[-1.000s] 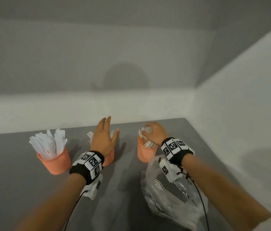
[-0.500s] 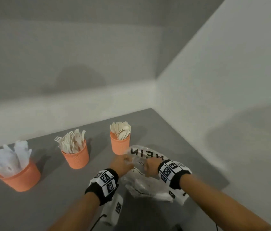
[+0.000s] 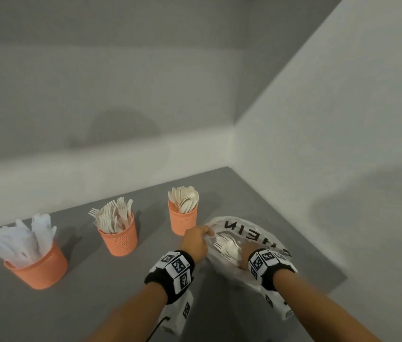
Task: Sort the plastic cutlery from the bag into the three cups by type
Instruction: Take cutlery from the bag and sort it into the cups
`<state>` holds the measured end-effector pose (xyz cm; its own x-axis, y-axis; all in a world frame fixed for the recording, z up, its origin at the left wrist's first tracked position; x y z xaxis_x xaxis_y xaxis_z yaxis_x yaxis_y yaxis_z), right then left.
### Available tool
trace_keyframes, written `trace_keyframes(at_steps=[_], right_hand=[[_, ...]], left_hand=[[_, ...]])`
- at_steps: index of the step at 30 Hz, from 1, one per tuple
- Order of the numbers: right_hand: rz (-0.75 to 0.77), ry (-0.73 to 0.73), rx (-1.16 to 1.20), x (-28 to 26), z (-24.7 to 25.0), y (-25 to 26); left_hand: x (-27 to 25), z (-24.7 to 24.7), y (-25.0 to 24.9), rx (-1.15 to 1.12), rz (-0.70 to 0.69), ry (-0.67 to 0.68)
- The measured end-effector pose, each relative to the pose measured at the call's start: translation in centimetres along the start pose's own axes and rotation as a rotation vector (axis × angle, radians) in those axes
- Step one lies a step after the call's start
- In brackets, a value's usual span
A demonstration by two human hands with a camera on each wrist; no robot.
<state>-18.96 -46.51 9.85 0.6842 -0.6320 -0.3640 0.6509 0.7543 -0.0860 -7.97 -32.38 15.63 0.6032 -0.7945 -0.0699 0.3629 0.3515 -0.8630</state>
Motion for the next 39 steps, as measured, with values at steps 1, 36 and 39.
trace_keyframes(at_steps=[1, 36, 39], right_hand=[[0.014, -0.003, -0.001, -0.4, 0.4, 0.1], [0.122, 0.078, -0.015, 1.2, 0.6, 0.7], [0.114, 0.077, -0.059, 0.2, 1.3, 0.7]], left_hand=[[0.1, -0.2, -0.1, 0.006, 0.008, 0.012], [4.4, 0.3, 0.1, 0.115, 0.085, 0.108], [4.1, 0.5, 0.3, 0.101, 0.095, 0.118]])
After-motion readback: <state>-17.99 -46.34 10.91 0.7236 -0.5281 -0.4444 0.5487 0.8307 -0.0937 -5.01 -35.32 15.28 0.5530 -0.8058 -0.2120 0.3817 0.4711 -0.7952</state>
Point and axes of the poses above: each hand's wrist, its own x-axis towards the middle knuckle, its own z-axis out of the back of the hand, y = z × x, the point moved 1 cm from there along x, towards the middle knuckle, and after that the axes turned 12 degrees about -x, right-handed, at the moved point
